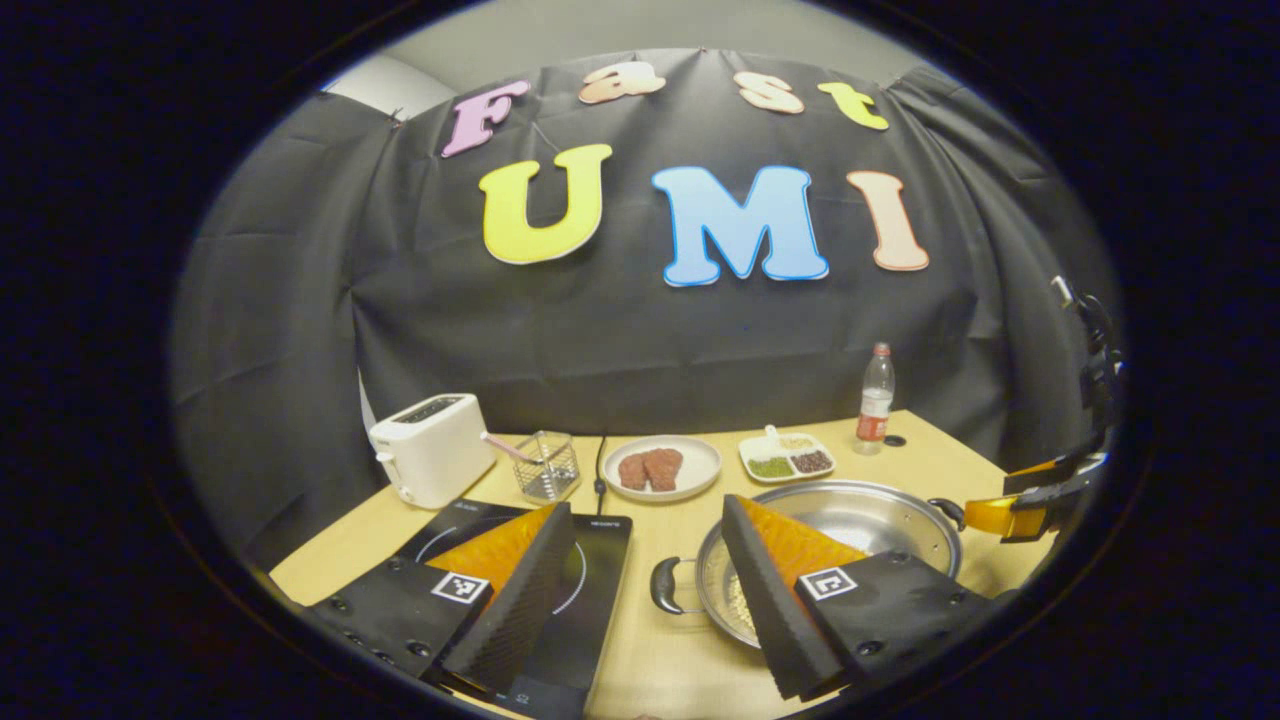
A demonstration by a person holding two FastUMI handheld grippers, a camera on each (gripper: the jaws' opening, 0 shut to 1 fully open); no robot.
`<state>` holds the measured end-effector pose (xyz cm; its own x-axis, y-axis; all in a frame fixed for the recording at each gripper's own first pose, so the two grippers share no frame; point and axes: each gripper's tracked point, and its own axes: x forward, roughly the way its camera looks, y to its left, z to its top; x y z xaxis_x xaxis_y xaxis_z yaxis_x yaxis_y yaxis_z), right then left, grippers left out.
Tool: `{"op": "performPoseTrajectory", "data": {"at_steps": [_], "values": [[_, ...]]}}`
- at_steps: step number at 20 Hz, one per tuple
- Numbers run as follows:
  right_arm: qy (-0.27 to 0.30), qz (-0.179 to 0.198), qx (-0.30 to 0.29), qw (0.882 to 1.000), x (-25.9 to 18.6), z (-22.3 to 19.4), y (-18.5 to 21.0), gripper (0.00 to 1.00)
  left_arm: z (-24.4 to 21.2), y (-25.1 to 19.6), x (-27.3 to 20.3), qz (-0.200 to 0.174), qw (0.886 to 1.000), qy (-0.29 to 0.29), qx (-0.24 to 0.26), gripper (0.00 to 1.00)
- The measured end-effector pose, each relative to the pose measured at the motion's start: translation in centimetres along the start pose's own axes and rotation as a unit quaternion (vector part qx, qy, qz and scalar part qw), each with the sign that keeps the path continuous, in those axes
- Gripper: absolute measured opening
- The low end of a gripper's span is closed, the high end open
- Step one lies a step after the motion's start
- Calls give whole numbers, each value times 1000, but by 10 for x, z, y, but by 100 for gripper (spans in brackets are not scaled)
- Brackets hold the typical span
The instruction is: First push the handle of the pot to place it horizontally, then grasp the pot with both hands and set it on the induction cooktop.
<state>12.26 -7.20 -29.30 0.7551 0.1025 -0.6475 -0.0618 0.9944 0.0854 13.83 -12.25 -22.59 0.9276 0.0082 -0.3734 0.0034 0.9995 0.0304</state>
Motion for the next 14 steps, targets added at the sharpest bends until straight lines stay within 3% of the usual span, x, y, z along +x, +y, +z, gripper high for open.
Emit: {"op": "performPoseTrajectory", "data": {"at_steps": [11,12,14], "values": [[10,14,-1,1000,30,-3,16,98,-85,-20,60,-6,994,111,-16,94],[14,13,1,1000,34,-5,16,97,-91,-20,63,-4,993,119,-16,100],[22,9,1,1000,41,-8,14,97,-101,-19,67,-2,991,132,-21,100]]}}
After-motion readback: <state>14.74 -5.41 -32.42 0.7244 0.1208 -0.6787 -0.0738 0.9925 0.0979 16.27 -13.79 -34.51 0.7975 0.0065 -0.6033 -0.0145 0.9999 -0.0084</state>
